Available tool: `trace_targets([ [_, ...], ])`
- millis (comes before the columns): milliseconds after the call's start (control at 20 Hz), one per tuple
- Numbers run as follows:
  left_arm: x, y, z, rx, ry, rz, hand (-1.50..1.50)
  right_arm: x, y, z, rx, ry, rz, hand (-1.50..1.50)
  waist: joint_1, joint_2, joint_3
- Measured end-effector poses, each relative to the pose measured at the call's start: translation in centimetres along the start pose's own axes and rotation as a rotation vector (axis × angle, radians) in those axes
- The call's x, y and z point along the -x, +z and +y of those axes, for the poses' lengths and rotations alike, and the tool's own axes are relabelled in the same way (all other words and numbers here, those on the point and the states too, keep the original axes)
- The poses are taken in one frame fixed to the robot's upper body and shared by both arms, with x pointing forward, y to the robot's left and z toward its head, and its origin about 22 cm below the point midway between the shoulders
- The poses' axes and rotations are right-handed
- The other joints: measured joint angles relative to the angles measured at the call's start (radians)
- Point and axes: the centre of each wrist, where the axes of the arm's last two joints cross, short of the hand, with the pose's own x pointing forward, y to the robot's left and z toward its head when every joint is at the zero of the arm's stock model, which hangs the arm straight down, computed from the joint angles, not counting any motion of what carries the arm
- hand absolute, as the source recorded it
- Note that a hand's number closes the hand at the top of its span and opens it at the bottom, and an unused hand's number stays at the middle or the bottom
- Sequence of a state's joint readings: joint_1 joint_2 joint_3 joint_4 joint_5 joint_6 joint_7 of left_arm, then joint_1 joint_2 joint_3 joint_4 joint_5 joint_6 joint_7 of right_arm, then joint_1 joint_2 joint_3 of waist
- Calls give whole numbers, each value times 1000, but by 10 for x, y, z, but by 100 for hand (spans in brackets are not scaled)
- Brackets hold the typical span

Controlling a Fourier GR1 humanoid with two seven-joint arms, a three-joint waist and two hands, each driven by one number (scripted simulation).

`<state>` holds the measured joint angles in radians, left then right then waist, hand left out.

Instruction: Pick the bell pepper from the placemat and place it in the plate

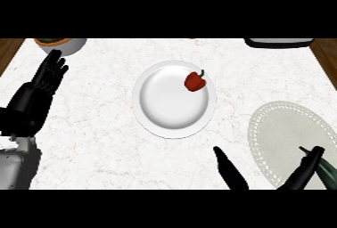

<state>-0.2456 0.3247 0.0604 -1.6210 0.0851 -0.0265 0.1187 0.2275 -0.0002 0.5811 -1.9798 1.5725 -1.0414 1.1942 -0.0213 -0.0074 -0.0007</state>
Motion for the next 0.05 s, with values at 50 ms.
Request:
trace_targets([
  [50, -1, -3, -1, -3, 0, -2, 0, 2, 5, -8, 5, 11, 0, -150, 1, 1, 0],
])
